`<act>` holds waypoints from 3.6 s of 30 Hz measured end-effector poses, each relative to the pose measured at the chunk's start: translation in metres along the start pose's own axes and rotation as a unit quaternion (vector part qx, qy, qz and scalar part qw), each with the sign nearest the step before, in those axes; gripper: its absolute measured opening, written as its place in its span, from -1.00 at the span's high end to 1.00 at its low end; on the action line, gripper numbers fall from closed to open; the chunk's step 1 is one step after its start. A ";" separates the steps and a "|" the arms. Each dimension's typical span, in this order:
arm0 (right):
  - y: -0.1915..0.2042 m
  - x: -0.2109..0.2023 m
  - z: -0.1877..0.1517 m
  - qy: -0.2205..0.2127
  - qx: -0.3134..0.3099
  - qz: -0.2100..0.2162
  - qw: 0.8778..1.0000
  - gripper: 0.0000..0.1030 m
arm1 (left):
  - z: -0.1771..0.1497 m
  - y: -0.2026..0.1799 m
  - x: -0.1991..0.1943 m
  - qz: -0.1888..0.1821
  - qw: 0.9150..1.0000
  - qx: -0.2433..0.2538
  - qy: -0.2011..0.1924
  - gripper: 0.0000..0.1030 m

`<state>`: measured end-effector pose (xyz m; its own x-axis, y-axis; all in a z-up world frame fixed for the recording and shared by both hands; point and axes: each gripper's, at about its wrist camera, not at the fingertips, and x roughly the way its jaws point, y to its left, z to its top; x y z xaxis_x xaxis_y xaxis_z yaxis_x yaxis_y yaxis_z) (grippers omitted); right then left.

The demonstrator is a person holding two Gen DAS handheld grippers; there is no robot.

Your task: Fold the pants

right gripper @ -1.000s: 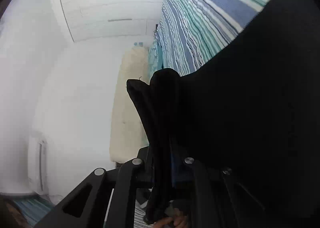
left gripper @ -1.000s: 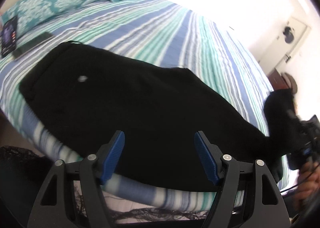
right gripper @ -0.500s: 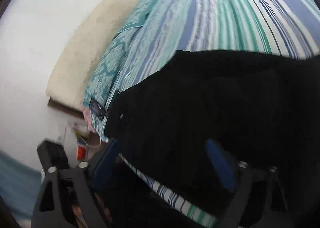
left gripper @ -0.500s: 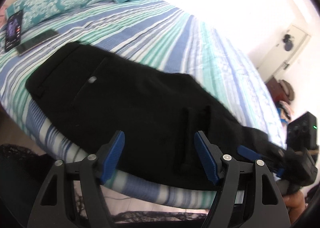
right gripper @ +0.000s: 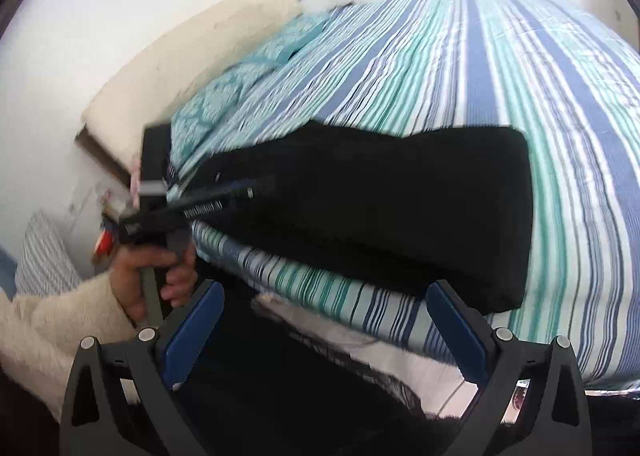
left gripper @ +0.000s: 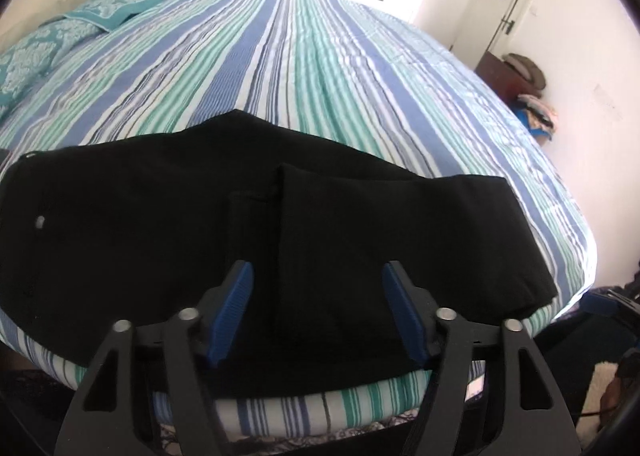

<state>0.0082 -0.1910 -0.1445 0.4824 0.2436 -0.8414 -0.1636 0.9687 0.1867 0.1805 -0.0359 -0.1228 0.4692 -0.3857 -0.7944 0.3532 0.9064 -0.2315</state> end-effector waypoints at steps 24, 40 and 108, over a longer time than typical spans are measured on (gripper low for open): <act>-0.019 -0.020 -0.001 0.001 0.020 -0.055 0.998 -0.95 | -0.031 0.019 -0.008 0.090 0.995 -0.016 0.050 0.60; -0.054 -0.037 0.005 -0.025 0.066 -0.167 0.984 -0.95 | -0.018 -0.016 0.002 0.112 0.992 0.062 0.001 -0.18; -0.038 0.015 0.034 -0.033 -0.063 -0.179 0.981 -0.95 | -0.024 0.000 -0.024 0.002 0.999 0.021 -0.038 -0.42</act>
<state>0.0506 -0.2224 -0.1466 0.5829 -0.1039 -0.8058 -0.0761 0.9805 -0.1814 0.1495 -0.0229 -0.1173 0.5300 -0.3953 -0.7502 0.3847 0.9005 -0.2028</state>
